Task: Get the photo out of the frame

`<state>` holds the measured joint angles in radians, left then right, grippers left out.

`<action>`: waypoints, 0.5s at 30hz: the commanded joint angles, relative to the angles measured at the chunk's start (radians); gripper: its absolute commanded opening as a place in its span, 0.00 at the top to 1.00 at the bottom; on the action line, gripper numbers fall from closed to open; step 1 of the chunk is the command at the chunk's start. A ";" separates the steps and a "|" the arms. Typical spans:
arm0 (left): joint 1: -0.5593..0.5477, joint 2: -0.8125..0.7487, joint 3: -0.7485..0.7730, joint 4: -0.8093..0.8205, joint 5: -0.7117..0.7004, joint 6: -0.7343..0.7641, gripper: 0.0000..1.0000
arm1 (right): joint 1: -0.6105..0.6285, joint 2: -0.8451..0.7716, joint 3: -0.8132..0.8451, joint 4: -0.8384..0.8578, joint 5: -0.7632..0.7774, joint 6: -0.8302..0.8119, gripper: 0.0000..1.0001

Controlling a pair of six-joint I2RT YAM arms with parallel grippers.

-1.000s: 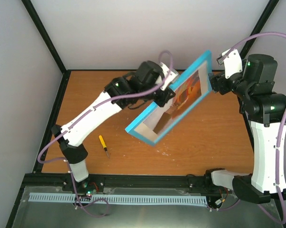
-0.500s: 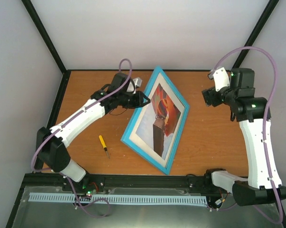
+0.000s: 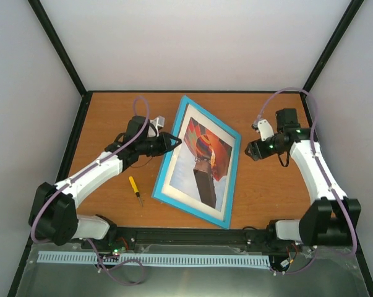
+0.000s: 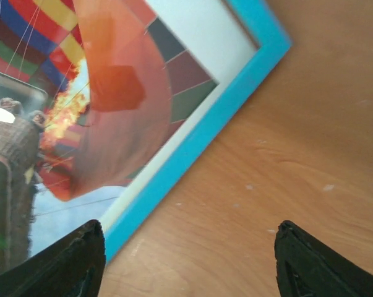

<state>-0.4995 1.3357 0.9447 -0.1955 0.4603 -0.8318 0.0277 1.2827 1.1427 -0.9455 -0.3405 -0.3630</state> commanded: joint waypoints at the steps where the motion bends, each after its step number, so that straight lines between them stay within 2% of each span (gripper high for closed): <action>1: 0.012 -0.049 -0.095 0.158 -0.067 0.008 0.99 | -0.008 0.120 -0.025 -0.006 -0.195 0.017 0.32; 4: 0.012 -0.087 -0.178 0.221 -0.097 -0.023 0.99 | -0.009 0.256 -0.027 -0.015 -0.245 0.025 0.39; 7: 0.013 -0.139 -0.266 0.275 -0.137 -0.063 0.99 | -0.009 0.349 -0.036 0.008 -0.261 0.059 0.41; 15: 0.014 -0.214 -0.436 0.356 -0.173 -0.145 0.99 | -0.008 0.510 -0.003 0.061 -0.271 0.117 0.49</action>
<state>-0.4885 1.1423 0.5560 0.1051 0.3866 -1.0206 0.0265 1.7515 1.1099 -0.9180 -0.5705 -0.2863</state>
